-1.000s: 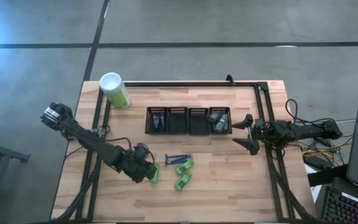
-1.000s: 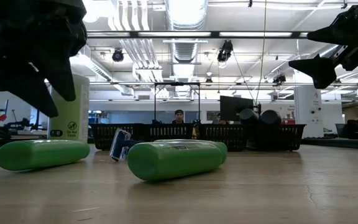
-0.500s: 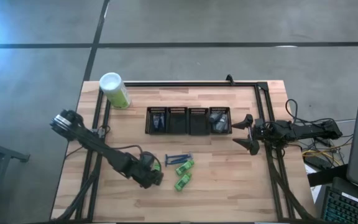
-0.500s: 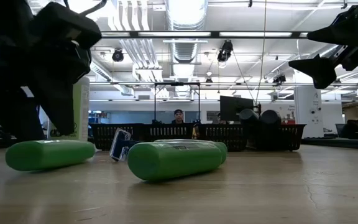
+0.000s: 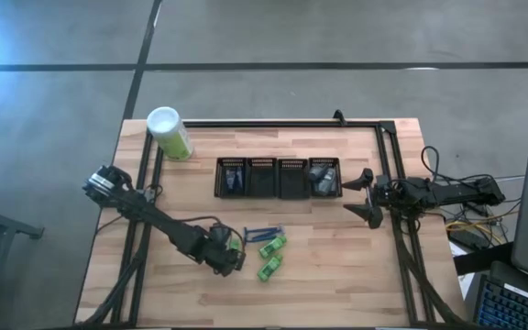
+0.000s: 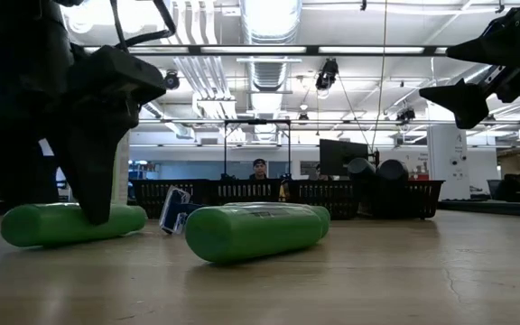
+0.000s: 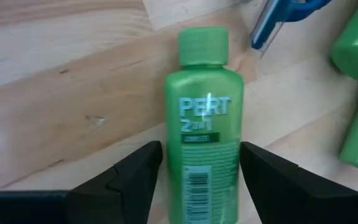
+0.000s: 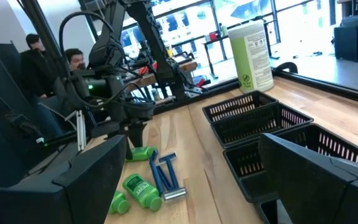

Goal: Pick & Place Travel size toiletries
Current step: Put the green shampoo into the middle left black bin

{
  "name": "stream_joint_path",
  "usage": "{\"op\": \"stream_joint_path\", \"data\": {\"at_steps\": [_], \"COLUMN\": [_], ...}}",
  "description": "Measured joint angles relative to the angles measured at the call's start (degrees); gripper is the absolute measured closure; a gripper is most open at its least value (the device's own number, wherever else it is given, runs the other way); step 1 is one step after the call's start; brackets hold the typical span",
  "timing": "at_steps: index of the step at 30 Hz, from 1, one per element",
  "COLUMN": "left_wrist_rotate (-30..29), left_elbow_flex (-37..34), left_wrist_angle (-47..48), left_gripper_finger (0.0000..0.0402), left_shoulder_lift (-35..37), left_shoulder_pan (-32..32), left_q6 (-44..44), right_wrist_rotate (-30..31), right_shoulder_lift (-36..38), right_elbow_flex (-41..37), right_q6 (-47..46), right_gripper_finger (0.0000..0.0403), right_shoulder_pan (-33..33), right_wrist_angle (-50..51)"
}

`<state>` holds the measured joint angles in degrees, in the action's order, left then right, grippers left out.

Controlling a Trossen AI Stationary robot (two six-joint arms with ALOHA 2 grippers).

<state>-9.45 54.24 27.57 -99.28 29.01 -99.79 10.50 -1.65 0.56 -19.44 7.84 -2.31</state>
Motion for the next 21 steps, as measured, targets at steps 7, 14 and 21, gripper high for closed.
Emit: {"op": "stream_joint_path", "data": {"at_steps": [7,14,21], "left_wrist_rotate": [-0.21,-0.73,-1.50], "left_elbow_flex": [-0.17,-0.28,-0.45], "left_wrist_angle": [1.70,3.18,5.96], "left_gripper_finger": [0.0170,0.0190,0.0228], "left_shoulder_lift": [-0.21,-0.27,-0.29], "left_shoulder_pan": [-0.94,-1.17,-1.29], "left_q6": [1.83,2.10,2.33], "right_wrist_rotate": [0.00,0.02,0.02], "right_shoulder_lift": [0.00,0.01,0.02], "right_elbow_flex": [0.00,0.00,0.00], "right_q6": [0.09,-5.33,-17.29], "right_gripper_finger": [0.0039,0.0039,0.0039], "right_shoulder_pan": [0.02,0.01,0.00], "right_wrist_angle": [0.00,-0.03,-0.02]}}
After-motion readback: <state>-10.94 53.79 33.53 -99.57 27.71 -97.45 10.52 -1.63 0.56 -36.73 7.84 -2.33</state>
